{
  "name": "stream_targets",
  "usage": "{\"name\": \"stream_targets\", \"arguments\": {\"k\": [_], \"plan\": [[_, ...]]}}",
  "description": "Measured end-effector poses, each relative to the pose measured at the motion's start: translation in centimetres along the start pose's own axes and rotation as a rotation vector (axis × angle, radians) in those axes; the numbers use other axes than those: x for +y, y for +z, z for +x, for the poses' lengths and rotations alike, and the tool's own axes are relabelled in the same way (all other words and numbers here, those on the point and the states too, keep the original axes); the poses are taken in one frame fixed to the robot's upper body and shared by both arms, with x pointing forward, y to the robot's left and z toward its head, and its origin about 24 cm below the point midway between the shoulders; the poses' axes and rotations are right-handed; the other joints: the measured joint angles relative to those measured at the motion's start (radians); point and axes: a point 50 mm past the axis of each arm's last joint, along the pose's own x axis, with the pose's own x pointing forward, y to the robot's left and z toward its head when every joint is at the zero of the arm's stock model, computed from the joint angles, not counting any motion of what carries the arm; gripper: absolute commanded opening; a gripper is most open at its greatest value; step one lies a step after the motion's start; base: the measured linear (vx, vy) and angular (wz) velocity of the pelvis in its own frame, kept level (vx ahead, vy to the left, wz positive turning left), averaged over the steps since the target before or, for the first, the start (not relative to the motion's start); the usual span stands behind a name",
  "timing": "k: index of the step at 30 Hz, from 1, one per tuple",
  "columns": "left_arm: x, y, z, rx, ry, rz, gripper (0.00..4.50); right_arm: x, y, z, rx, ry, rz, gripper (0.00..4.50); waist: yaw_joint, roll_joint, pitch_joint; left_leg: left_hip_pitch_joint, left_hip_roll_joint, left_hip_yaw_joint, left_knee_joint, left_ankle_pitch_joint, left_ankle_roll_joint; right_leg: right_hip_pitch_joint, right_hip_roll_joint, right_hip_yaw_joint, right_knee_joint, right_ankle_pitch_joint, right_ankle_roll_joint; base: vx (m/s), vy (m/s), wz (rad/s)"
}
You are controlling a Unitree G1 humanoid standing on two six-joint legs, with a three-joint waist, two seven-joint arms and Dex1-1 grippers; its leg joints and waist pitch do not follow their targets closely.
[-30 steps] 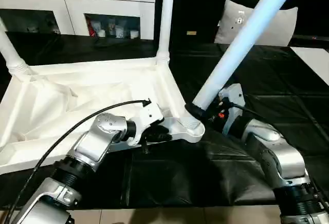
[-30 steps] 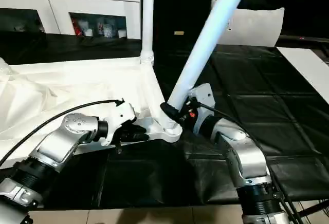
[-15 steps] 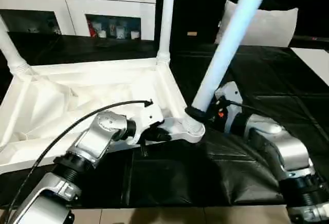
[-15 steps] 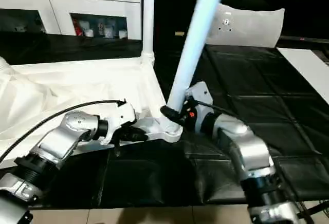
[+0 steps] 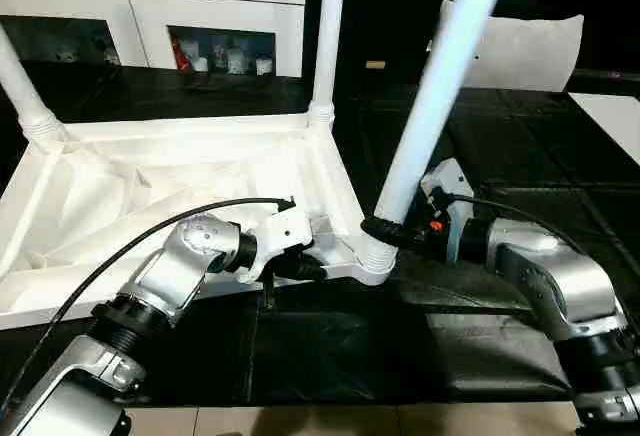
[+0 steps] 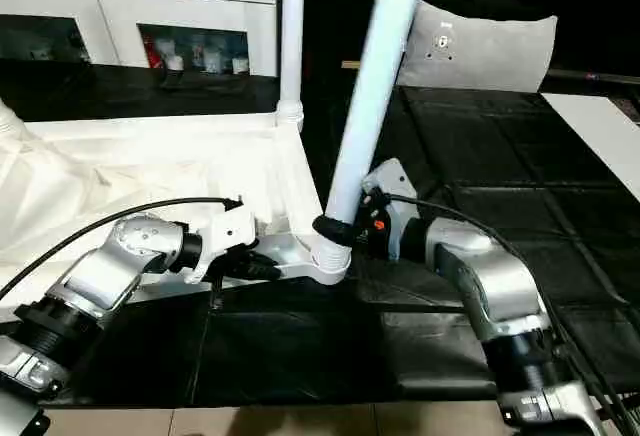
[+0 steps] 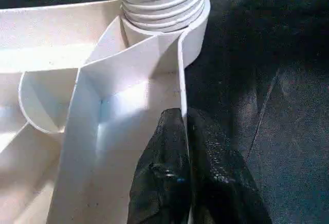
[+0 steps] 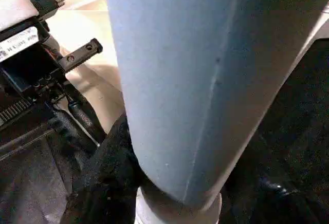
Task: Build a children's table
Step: Insert table leg to table base
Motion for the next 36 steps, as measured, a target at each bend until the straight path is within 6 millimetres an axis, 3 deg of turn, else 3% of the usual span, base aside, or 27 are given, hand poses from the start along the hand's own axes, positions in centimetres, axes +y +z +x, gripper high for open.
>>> {"name": "stream_targets", "arguments": {"k": [9, 15, 21, 30, 36], "plan": [[0.1, 0.0, -0.1, 0.004, 0.001, 0.005, 0.0, -0.6, -0.1, 0.4, -0.003, 0.028, 0.03, 1.85, -0.001, -0.001, -0.001, 0.0, 0.001, 0.001, 0.0, 0.0, 0.0, 0.001, 0.0, 0.0, 0.001, 0.0, 0.0, 0.0, 0.0, 0.0], [0.1, 0.0, -0.1, -0.001, 0.003, 0.007, 0.0, -1.3, -1.6, -0.4, -0.098, 0.015, 0.187, 1.85, 0.003, -0.001, -0.001, 0.0, 0.001, 0.001, 0.0, 0.0, 0.0, 0.001, 0.0, 0.0, 0.0, 0.0, 0.0, 0.0, 0.0, 0.0], [0.0, 0.0, 0.0, -0.005, 0.004, -0.001, 0.0, -0.9, -3.2, -1.3, -0.169, -0.012, 0.228, 1.85, 0.007, 0.001, -0.002, 0.0, 0.001, 0.002, 0.0, 0.0, 0.0, 0.001, 0.0, 0.0, 0.0, 0.0, 0.0, 0.0, 0.0, 0.0], [-0.1, -0.2, 0.2, -0.003, 0.013, -0.012, 0.0, 0.1, -2.7, -0.9, -0.106, -0.011, -0.051, 1.84, 0.013, 0.005, -0.004, 0.003, 0.001, 0.003, -0.001, 0.0, 0.0, 0.005, 0.0, 0.0, -0.001, 0.0, 0.0, 0.0, 0.0, 0.0], [0.0, -0.3, 0.1, 0.006, 0.008, -0.009, 0.0, 0.3, -2.0, -0.1, -0.037, 0.045, -0.13, 1.84, 0.002, 0.004, -0.005, 0.006, 0.002, 0.002, -0.002, 0.0, 0.0, 0.009, 0.0, 0.0, -0.003, 0.0, 0.0, 0.0, 0.0, 0.0]]}}
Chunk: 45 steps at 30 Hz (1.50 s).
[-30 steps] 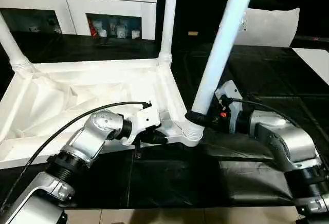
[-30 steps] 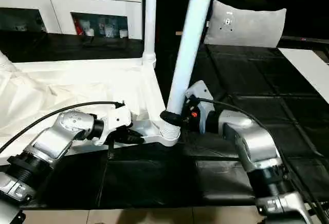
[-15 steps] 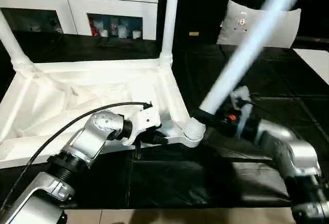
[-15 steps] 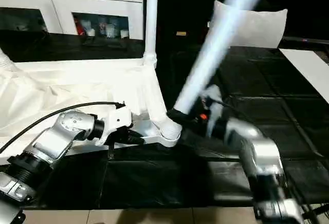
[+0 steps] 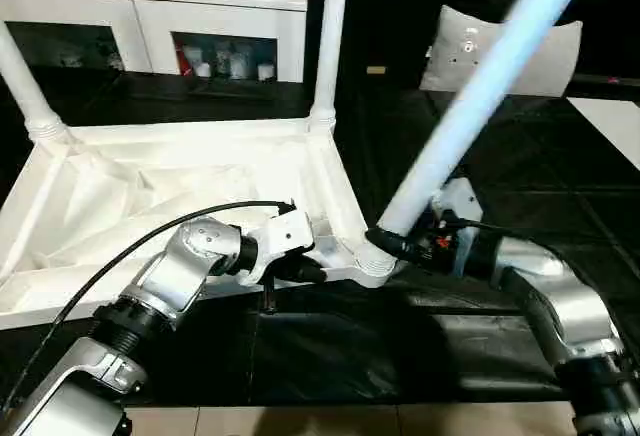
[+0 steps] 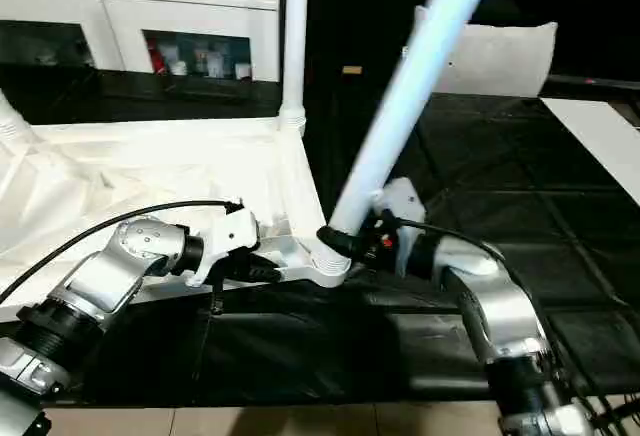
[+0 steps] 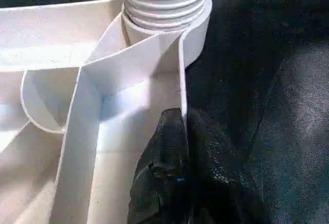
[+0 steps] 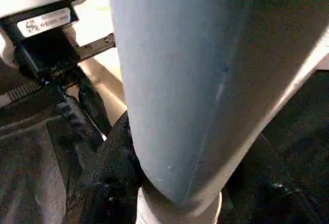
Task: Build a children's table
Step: Insert table leg to table base, then rotate leg to tighten
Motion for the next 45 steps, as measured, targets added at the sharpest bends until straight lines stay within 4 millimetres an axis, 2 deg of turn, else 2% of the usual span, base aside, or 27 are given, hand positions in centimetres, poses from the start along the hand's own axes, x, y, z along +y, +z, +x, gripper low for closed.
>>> {"name": "stream_targets", "arguments": {"k": [7, 13, 21, 25, 29, 34, 37, 45], "plan": [[0.5, 0.2, 0.0, 0.014, -0.039, 0.02, 0.0, -0.6, 0.3, 0.2, 0.04, 0.065, -0.002, 1.84, -0.001, 0.0, -0.001, 0.0, 0.0, 0.0, -0.001, 0.0, 0.0, 0.001, 0.0, -0.001, -0.002, 0.0, -0.001, 0.0, 0.0, 0.0], [0.9, 0.1, -0.3, 0.03, -0.061, 0.018, 0.0, -0.8, 0.6, 0.4, 0.062, 0.115, -0.003, 1.84, 0.0, 0.003, 0.001, 0.004, 0.001, 0.0, -0.001, 0.0, 0.0, 0.006, 0.0, -0.002, -0.003, 0.0, -0.001, 0.0, 0.0, 0.0], [1.0, 0.0, -0.3, 0.034, -0.061, 0.012, 0.0, -0.7, 0.5, 0.4, 0.067, 0.114, 0.012, 1.84, 0.001, 0.002, 0.0, 0.006, 0.001, 0.001, -0.002, 0.0, 0.0, 0.007, 0.0, -0.002, -0.004, 0.0, -0.001, 0.0, 0.0, 0.0], [0.6, -0.2, -0.4, 0.024, -0.018, -0.06, 0.0, -0.1, 0.5, 0.9, 0.044, 0.034, 0.045, 1.84, -0.001, 0.003, 0.0, 0.009, 0.001, 0.002, -0.005, 0.0, 0.0, 0.008, 0.0, 0.0, -0.004, 0.0, -0.001, 0.0, 0.0, 0.0], [0.0, -0.2, 0.0, 0.002, 0.077, -0.153, 0.0, 0.3, 0.5, 1.9, 0.019, -0.109, 0.114, 1.84, -0.011, 0.005, 0.0, 0.013, 0.001, 0.005, -0.005, 0.0, 0.0, 0.008, -0.001, 0.001, -0.004, -0.003, 0.005, 0.0, 0.0, 0.0], [-0.8, 0.9, 1.8, -0.014, 0.198, -0.233, 0.0, -0.1, 0.8, 2.8, 0.011, -0.297, 0.191, 1.84, -0.027, 0.004, 0.0, 0.012, 0.001, 0.005, -0.007, 0.0, 0.0, 0.008, -0.002, 0.0, -0.014, -0.004, 0.006, 0.0, 0.0, 0.0], [-1.1, 1.8, 2.7, -0.007, 0.263, -0.262, 0.0, -0.3, 1.1, 3.4, 0.014, -0.395, 0.218, 1.84, -0.03, 0.002, 0.0, 0.012, 0.001, 0.006, -0.009, 0.0, 0.0, 0.008, -0.002, 0.0, -0.019, -0.003, 0.006, 0.0, 0.0, 0.0], [-1.3, 2.2, 2.7, 0.025, 0.302, -0.228, 0.0, -0.3, 1.6, 4.0, 0.014, -0.44, 0.229, 1.84, -0.032, -0.002, -0.002, 0.012, 0.001, 0.007, -0.018, 0.0, 0.0, 0.006, -0.001, 0.0, -0.02, -0.001, 0.006, 0.0, 0.0, 0.0]]}}
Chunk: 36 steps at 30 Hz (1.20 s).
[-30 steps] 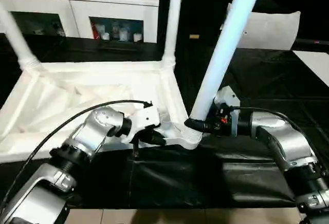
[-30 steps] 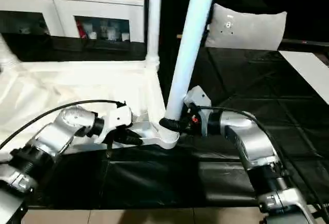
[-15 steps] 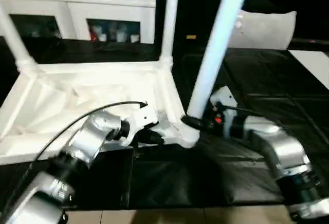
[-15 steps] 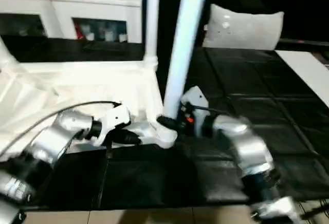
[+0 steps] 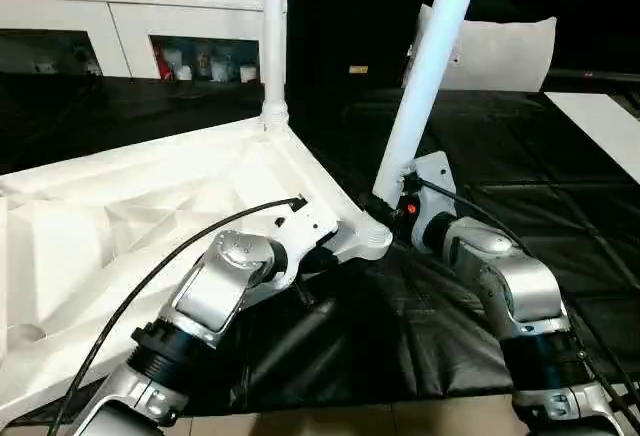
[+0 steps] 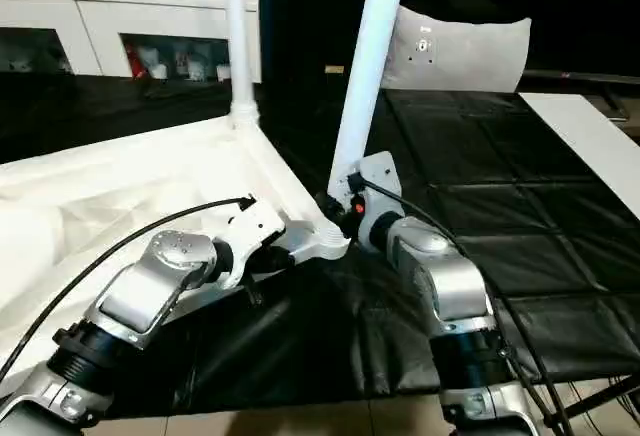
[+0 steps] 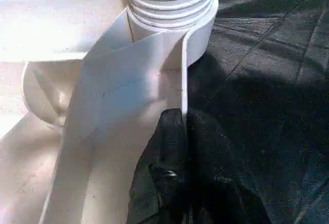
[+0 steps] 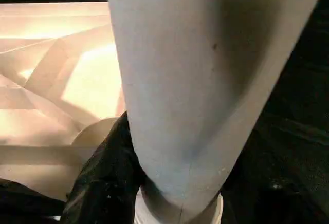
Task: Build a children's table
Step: Rotate leg to tighten
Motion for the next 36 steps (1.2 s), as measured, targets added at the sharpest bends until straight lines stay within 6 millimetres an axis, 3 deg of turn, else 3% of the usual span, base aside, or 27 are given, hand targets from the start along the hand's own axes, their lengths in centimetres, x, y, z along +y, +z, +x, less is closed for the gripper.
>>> {"name": "stream_targets", "arguments": {"k": [10, 11, 12, 14, 16, 20, 25, 31, 36], "plan": [[0.2, 0.0, -0.1, 0.001, 0.018, 0.011, 0.0, 0.2, 0.1, 0.4, -0.014, -0.02, -0.003, 1.84, -0.002, 0.0, 0.0, 0.0, 0.0, 0.0, -0.005, 0.002, -0.003, -0.002, 0.0, -0.001, 0.0, 0.002, -0.003, 0.0, 0.0, 0.0], [0.2, 0.0, -0.1, 0.001, 0.018, 0.012, 0.0, 0.2, 0.1, 0.4, -0.014, -0.021, -0.002, 2.4, -0.002, 0.0, 0.0, 0.0, 0.0, 0.0, -0.005, 0.002, -0.003, -0.002, 0.0, -0.001, 0.0, 0.002, -0.002, 0.0, 0.0, 0.0], [0.2, 0.0, -0.1, 0.001, 0.019, 0.012, 0.0, 0.2, 0.1, 0.4, -0.015, -0.021, -0.001, 2.54, -0.002, 0.0, 0.0, 0.0, 0.0, 0.0, -0.005, 0.002, -0.003, -0.002, 0.0, -0.001, 0.0, 0.002, -0.002, 0.0, 0.0, 0.0], [0.2, 0.1, -0.1, -0.002, 0.022, 0.014, 0.0, 0.0, -0.3, 0.4, 0.002, -0.024, 0.01, 2.54, -0.001, 0.0, 0.0, 0.0, 0.0, 0.0, -0.005, 0.002, -0.003, -0.003, 0.0, -0.001, 0.0, 0.002, -0.002, 0.0, 0.0, 0.0], [0.2, 0.2, -0.1, -0.009, 0.019, 0.018, 0.0, -0.4, -1.5, 0.3, 0.039, -0.045, 0.036, 2.89, 0.005, 0.002, 0.002, -0.002, 0.0, 0.0, -0.005, 0.002, -0.003, -0.008, 0.0, 0.0, -0.001, 0.004, -0.006, 0.0, 0.0, 0.0], [0.2, 0.4, -0.2, -0.025, 0.011, 0.025, 0.0, -0.6, -1.9, 0.0, 0.053, -0.034, 0.031, 3.21, 0.015, 0.003, 0.002, -0.015, 0.0, 0.001, -0.005, 0.002, -0.003, -0.014, 0.0, -0.001, -0.001, 0.006, -0.007, 0.0, 0.0, 0.0], [0.3, 0.4, -0.3, -0.047, -0.022, 0.052, 0.0, -1.3, -3.4, -1.1, 0.095, 0.019, -0.008, 3.64, 0.025, 0.005, 0.005, -0.017, 0.001, 0.001, -0.005, 0.006, 0.002, -0.017, 0.0, -0.002, -0.001, 0.006, -0.007, 0.0, 0.0, 0.0], [1.0, -0.3, -1.3, -0.047, -0.087, 0.131, 0.0, -2.7, -3.2, -2.9, 0.093, 0.154, -0.072, 4.2, 0.029, 0.009, 0.008, -0.018, 0.002, 0.001, -0.005, 0.006, 0.003, -0.017, 0.001, -0.003, 0.0, 0.006, -0.007, 0.0, 0.0, 0.0], [1.6, -0.8, -2.0, -0.033, -0.148, 0.207, 0.0, -3.5, -2.5, -4.0, 0.082, 0.244, -0.146, 4.42, 0.037, 0.009, 0.008, -0.017, 0.002, 0.001, -0.002, 0.007, 0.004, -0.017, 0.0, -0.003, 0.001, 0.006, -0.007, 0.0, 0.0, 0.0]]}}
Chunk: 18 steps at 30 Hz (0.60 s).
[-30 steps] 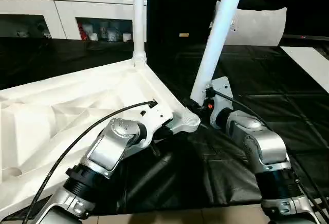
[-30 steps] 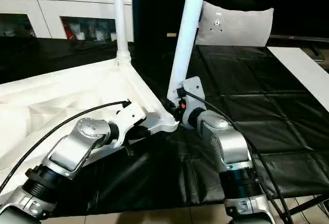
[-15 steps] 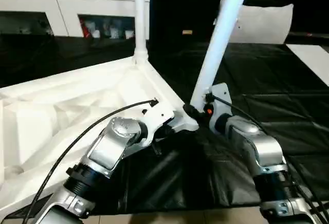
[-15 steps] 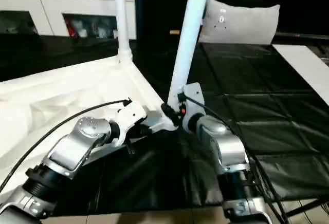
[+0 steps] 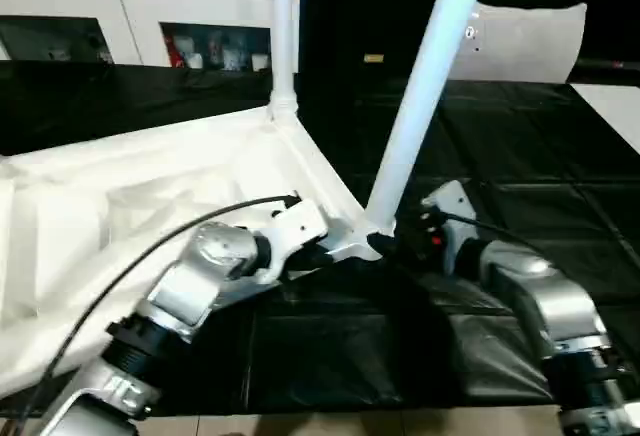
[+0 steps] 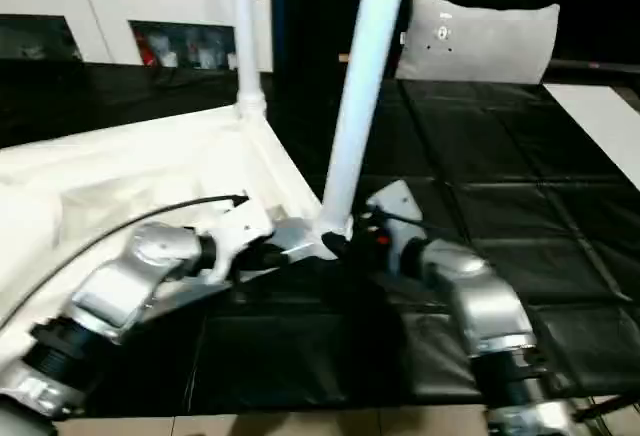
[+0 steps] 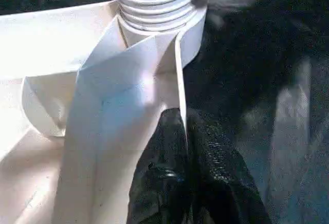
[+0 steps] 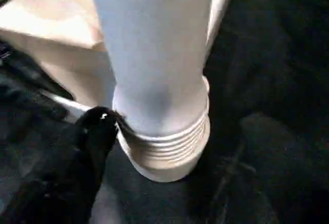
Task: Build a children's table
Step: Rotate leg to tighten
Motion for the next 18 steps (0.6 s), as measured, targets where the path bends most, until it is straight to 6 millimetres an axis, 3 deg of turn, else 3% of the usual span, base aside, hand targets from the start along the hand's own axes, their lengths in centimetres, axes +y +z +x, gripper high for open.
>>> {"name": "stream_targets", "arguments": {"k": [6, 12, 18], "plan": [[0.5, -0.7, -1.0, 0.026, -0.1, 0.089, 0.0, -0.7, 0.6, -1.9, 0.007, 0.136, -0.13, 4.42, 0.021, 0.0, 0.0, 0.001, 0.0, 0.0, 0.002, 0.0, 0.0, 0.002, 0.0, 0.0, 0.002, 0.0, -0.001, 0.0, 0.0, 0.0], [0.1, -0.9, -1.4, 0.024, -0.192, 0.12, 0.0, 0.3, 0.5, -2.1, 0.011, 0.322, -0.112, 4.42, 0.027, 0.0, 0.0, 0.0, 0.0, 0.0, 0.008, -0.001, 0.002, 0.001, -0.001, 0.0, 0.005, 0.0, -0.001, 0.0, 0.0, 0.0], [-0.3, -0.9, -1.4, 0.021, -0.251, 0.132, 0.0, 0.9, 0.4, -1.3, 0.023, 0.399, -0.109, 3.88, 0.034, 0.0, 0.0, 0.001, 0.0, 0.0, 0.016, -0.002, 0.004, 0.001, -0.002, 0.0, 0.011, 0.001, -0.001, 0.0, 0.0, 0.0]]}}
